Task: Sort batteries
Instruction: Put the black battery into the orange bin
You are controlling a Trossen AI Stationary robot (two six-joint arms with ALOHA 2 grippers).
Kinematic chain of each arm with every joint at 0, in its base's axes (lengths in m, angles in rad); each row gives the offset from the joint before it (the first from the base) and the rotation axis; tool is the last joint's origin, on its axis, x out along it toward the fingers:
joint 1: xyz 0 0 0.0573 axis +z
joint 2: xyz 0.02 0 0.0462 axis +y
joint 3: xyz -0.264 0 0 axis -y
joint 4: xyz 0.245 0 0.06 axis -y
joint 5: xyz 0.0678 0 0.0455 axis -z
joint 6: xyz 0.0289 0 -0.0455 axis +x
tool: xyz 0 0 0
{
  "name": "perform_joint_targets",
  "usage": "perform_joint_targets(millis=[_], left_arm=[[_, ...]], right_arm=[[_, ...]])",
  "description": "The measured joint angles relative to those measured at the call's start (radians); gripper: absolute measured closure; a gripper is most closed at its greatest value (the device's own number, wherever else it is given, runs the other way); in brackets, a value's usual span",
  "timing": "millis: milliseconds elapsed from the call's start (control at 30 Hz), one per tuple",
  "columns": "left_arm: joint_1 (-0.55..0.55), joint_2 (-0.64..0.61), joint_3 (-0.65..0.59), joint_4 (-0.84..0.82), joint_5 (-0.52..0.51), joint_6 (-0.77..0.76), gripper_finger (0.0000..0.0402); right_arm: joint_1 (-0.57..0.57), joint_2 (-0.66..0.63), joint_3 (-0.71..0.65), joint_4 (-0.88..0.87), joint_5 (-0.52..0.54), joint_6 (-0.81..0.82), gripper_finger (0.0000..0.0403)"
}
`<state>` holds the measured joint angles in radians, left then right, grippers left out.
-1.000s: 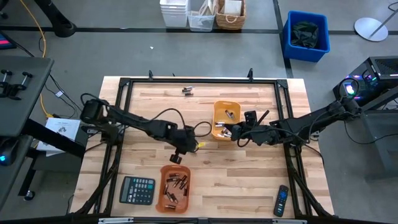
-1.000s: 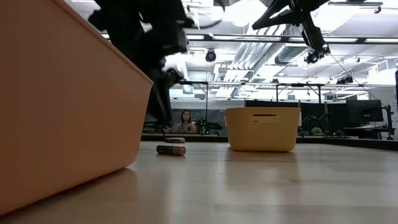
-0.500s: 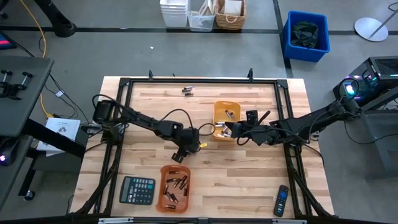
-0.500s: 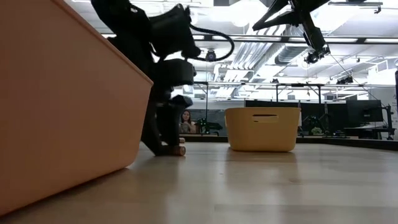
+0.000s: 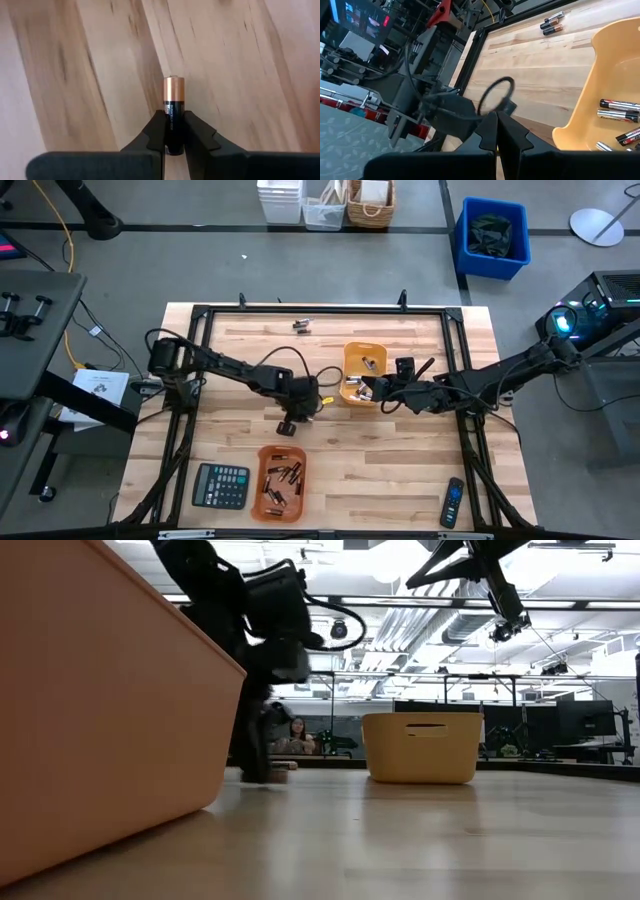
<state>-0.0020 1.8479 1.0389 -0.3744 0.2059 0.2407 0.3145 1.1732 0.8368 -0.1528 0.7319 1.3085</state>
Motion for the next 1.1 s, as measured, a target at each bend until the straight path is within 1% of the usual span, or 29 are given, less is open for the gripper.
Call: perform_joint_targets(millis=[167, 300, 467, 567, 700, 833, 900, 933, 1000, 1100], left_arm=[[0.045, -0.13, -0.002, -0.039, 0.003, -0.004, 0.0373], [0.077, -0.249, -0.001, -0.035, 0.004, -0.004, 0.0373], [0.097, -0.386, 0.0, 0.009, 0.071, -0.034, 0.0373], [0.086, -0.448, 0.001, 0.045, 0.122, -0.06, 0.0373], [0.053, -0.488, 0.001, 0.072, 0.183, -0.138, 0.0373], [-0.035, -0.502, 0.002, 0.107, 0.184, -0.262, 0.0373], [-0.106, -0.502, 0.001, 0.102, 0.158, -0.308, 0.0373], [-0.146, -0.502, -0.004, 0.111, 0.125, -0.333, 0.0373], [-0.234, -0.499, -0.026, 0.157, 0.027, -0.402, 0.0373], [-0.358, -0.487, -0.06, 0.225, -0.108, -0.546, 0.0373]], right_arm=[[0.0, 0.0, 0.0, 0.0, -0.002, 0.023, 0.0403], [0.0, 0.0, 0.0, 0.0, -0.003, 0.029, 0.0403], [0.0, 0.0, 0.0, 0.0, -0.004, 0.056, 0.0403], [0.0, 0.0, 0.0, -0.004, -0.008, 0.057, 0.0403], [0.0, 0.0, 0.0, -0.009, -0.035, 0.057, 0.0403], [0.0, 0.0, 0.0, -0.015, -0.055, 0.051, 0.0403], [0.0, 0.0, 0.0, -0.027, -0.058, 0.031, 0.0403], [0.0, 0.0, 0.0, -0.032, -0.066, 0.019, 0.0403], [0.0, 0.0, 0.0, -0.041, -0.089, -0.001, 0.0403], [0.0, 0.0, 0.0, -0.042, -0.15, -0.033, 0.0403]])
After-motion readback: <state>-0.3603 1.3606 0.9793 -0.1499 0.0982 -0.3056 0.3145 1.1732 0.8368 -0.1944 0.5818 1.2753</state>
